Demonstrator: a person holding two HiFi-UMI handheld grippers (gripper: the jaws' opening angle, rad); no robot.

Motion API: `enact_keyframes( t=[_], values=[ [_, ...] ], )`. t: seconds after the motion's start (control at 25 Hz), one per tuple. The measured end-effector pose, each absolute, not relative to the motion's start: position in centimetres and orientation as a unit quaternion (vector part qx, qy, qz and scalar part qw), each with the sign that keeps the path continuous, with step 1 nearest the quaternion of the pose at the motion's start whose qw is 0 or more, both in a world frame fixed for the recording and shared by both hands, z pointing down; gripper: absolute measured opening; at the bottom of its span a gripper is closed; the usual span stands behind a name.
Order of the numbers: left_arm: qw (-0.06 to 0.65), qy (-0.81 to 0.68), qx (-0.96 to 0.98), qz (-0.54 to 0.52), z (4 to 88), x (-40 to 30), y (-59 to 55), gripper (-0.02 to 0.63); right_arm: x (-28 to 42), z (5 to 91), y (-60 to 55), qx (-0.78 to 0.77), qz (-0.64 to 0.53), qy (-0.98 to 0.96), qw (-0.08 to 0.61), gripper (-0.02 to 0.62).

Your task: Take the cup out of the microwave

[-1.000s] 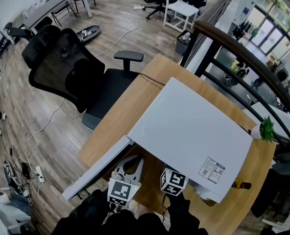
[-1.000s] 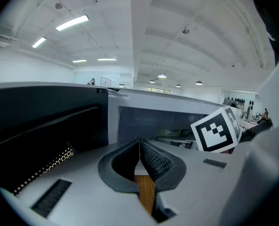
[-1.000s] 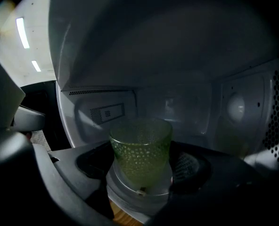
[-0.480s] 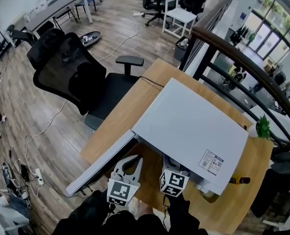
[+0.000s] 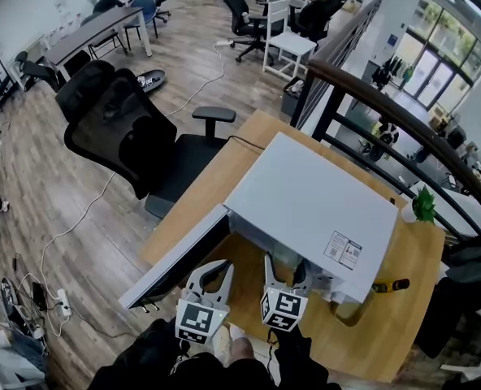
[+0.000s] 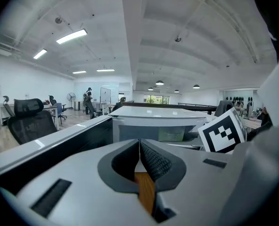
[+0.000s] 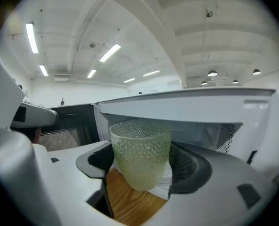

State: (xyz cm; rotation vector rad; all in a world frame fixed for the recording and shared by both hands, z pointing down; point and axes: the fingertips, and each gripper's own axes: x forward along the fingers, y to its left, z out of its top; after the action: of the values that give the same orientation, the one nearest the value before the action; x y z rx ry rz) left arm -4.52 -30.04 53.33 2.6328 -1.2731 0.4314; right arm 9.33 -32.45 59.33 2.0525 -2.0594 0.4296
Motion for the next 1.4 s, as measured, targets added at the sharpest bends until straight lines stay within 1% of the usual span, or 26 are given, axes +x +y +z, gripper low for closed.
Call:
enact_keyframes(
  t=[0.44, 0.64, 1.0, 1.4],
  values=[
    [0.062, -0.434, 0.89, 0.127, 50.2, -6.8, -23.2, 0.028, 7.9, 56.3, -24.5, 0.694, 0.125, -0.704, 0.09, 0.376],
    [0.053, -0.436, 0.891, 0.119, 48.7, -7.9, -19.9, 0.028, 7.2, 53.5, -20.5, 0.692, 0.111, -0.709, 0.078, 0.376],
    [0.037, -0.426, 0.898, 0.104, 46.4, -8.3, -16.0, 0.028, 5.9, 49.4, -15.1, 0.684, 0.087, -0.721, 0.07, 0.376],
    [0.021, -0.417, 0.904, 0.096, 44.7, -8.6, -12.4, 0.028, 5.5, 47.1, -9.7, 0.688, 0.069, -0.72, 0.06, 0.376]
  ],
)
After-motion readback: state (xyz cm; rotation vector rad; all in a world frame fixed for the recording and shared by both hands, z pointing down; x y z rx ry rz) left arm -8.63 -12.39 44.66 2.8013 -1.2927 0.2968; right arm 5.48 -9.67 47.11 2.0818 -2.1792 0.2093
